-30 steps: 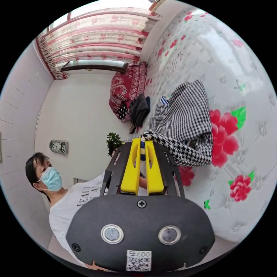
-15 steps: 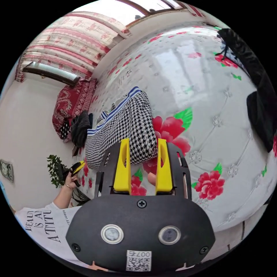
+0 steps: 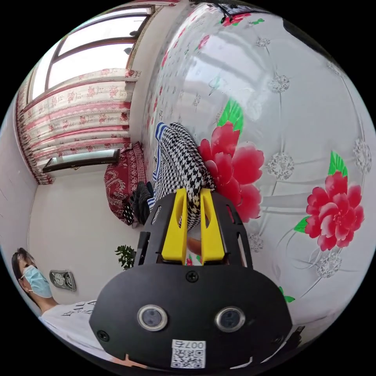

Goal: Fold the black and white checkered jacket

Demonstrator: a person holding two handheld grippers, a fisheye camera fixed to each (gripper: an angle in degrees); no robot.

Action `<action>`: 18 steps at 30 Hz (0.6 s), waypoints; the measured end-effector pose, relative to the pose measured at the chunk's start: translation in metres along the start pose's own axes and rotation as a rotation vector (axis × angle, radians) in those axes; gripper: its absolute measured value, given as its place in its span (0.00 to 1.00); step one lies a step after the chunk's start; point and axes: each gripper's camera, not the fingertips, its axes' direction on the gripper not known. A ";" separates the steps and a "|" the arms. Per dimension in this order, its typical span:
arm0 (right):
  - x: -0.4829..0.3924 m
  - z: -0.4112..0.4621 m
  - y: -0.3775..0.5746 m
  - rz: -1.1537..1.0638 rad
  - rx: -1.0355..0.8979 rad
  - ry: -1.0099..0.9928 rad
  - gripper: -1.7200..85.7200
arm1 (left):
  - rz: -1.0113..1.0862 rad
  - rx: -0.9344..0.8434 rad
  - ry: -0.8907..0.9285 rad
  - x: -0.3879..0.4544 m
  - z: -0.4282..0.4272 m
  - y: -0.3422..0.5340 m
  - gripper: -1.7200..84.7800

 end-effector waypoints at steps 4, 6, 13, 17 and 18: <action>0.019 -0.016 0.015 0.085 0.040 -0.088 0.08 | 0.184 0.182 -0.085 0.056 -0.052 0.038 0.11; 0.012 -0.021 0.016 0.105 0.059 -0.097 0.08 | 0.338 0.188 -0.017 0.094 -0.055 0.043 0.11; -0.039 -0.040 0.012 0.078 0.051 -0.015 0.08 | 0.660 -0.052 0.091 0.226 0.043 0.051 0.12; -0.100 -0.050 0.012 0.003 0.032 0.031 0.07 | 0.653 -0.124 -0.039 0.229 0.096 0.054 0.10; -0.130 -0.051 0.013 -0.063 0.027 0.051 0.07 | 0.618 -0.114 -0.033 0.227 0.095 0.051 0.10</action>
